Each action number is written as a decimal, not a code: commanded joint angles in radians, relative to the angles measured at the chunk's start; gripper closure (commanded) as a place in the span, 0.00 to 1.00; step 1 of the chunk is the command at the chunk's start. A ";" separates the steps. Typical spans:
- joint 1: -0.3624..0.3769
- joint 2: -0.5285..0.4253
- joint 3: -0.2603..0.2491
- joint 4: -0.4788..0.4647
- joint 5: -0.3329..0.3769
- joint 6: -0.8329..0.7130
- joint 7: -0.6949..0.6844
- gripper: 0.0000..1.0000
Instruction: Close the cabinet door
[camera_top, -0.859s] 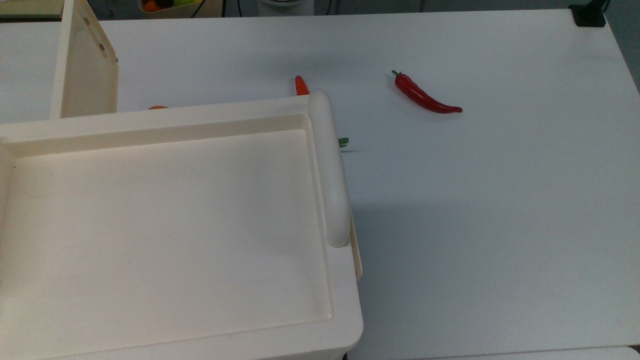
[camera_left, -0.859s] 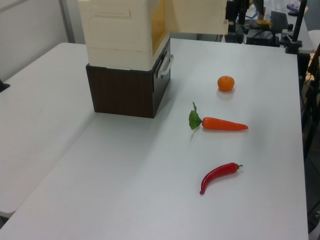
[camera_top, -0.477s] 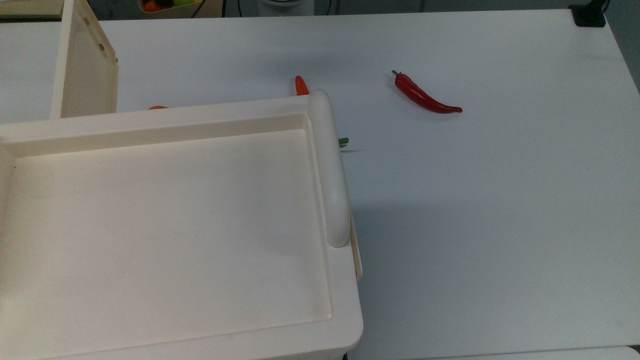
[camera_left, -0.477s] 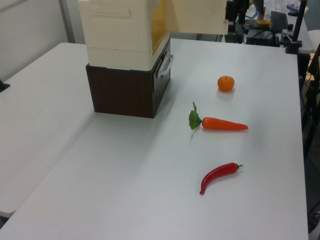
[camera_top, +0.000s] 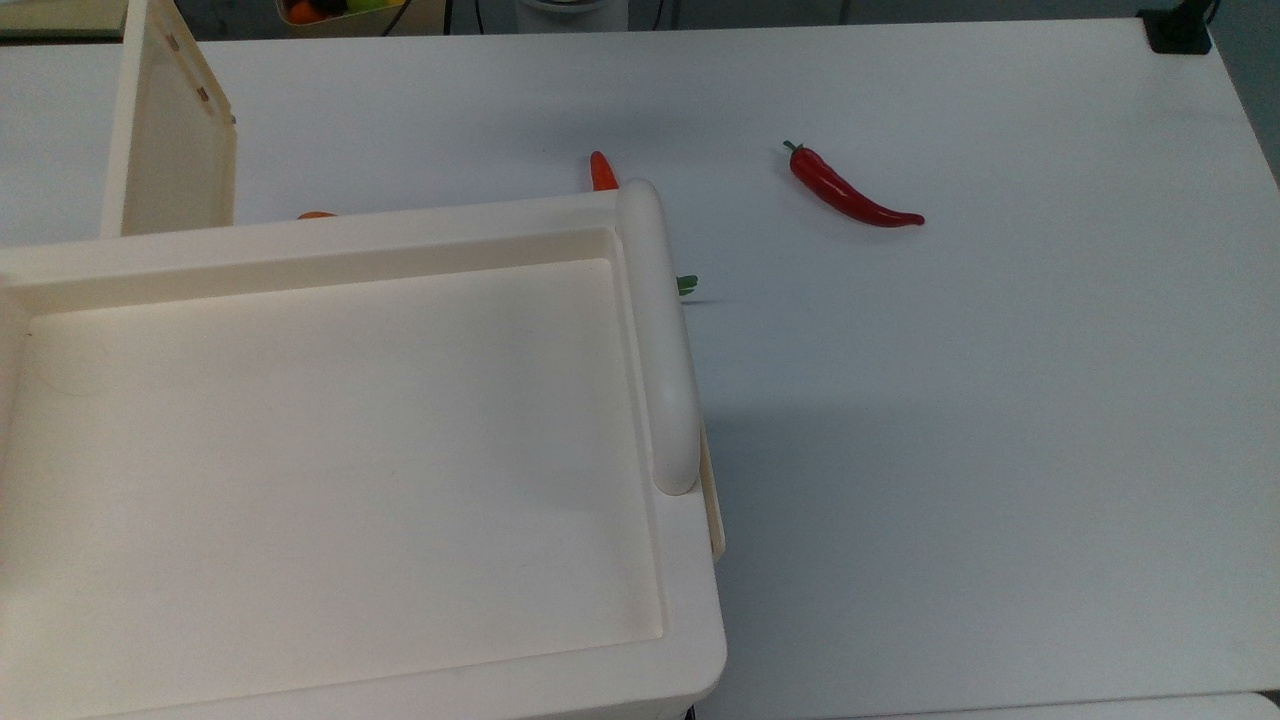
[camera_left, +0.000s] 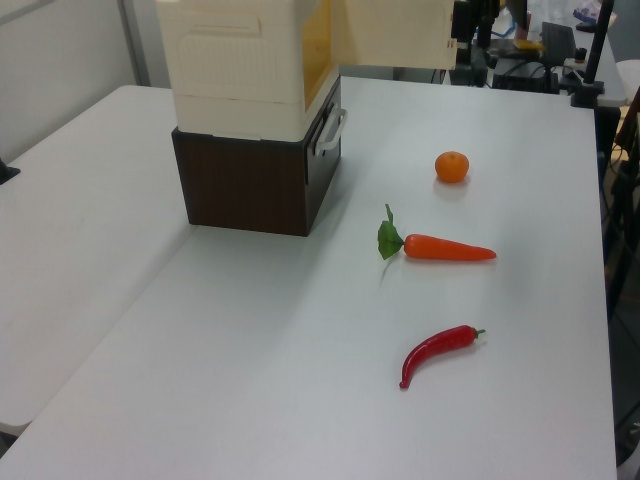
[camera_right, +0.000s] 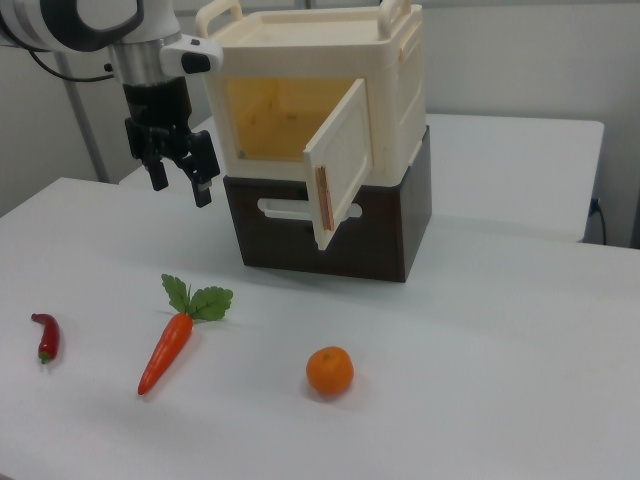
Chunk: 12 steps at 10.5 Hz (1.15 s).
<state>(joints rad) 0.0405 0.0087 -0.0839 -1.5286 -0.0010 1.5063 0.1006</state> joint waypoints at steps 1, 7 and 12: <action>0.001 0.004 -0.002 0.008 0.004 -0.017 0.005 0.18; -0.043 -0.010 -0.004 0.010 0.006 -0.055 -0.212 1.00; -0.175 -0.010 -0.013 0.016 -0.016 -0.087 -0.650 1.00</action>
<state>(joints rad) -0.0731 0.0042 -0.0921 -1.5197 -0.0012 1.4249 -0.3529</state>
